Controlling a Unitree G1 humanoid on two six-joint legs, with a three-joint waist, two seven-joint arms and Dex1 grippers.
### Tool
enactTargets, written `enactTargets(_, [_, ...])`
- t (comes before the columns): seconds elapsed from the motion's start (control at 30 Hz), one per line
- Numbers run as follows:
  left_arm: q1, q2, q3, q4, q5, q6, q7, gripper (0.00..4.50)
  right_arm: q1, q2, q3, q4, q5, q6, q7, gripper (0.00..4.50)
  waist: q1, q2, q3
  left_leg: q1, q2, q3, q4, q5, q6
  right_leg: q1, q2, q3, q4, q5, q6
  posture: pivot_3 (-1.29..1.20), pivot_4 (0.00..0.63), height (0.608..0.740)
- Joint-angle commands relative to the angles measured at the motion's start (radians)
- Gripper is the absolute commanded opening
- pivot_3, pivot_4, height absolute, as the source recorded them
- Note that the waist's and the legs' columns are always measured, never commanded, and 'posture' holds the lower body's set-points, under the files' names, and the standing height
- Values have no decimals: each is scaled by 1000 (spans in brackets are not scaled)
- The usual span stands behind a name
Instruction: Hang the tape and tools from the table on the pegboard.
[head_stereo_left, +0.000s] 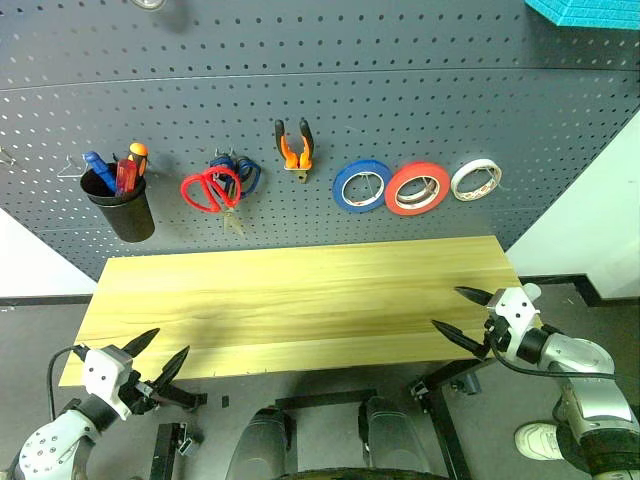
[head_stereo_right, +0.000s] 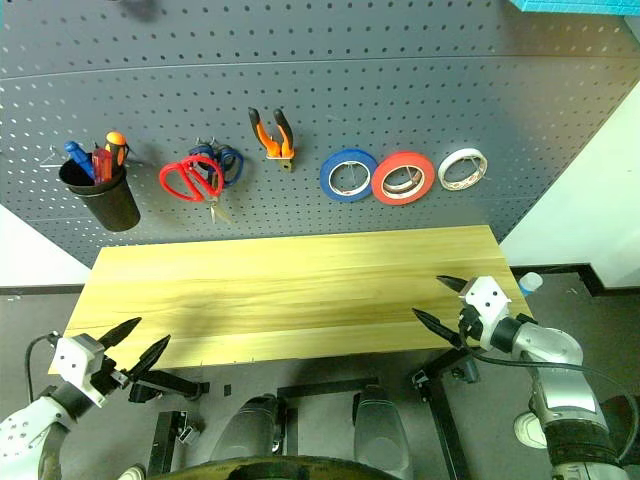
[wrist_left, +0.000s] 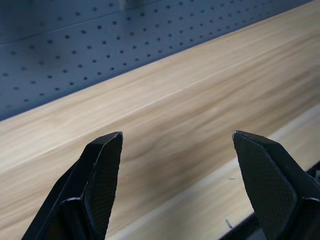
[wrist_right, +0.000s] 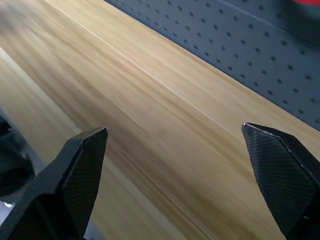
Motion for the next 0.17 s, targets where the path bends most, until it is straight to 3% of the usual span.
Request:
enactTargets(0.03, [6, 3, -8, 10, 2, -21, 2, 3664, -7, -3, -23, 23, 0, -45, -5, 4500, -2, 2, -2, 0, 0, 0, 0, 0, 0, 0, 0, 0, -1, 0, 0, -60, 89, 730])
enactTargets(0.17, [9, 0, -14, 16, 3, -26, 1, 3664, -4, -3, -21, 27, -1, -52, -11, 4500, -3, 2, -2, 0, 0, 0, 0, -1, 0, 1, -1, 0, -2, 0, 0, -65, 90, 730])
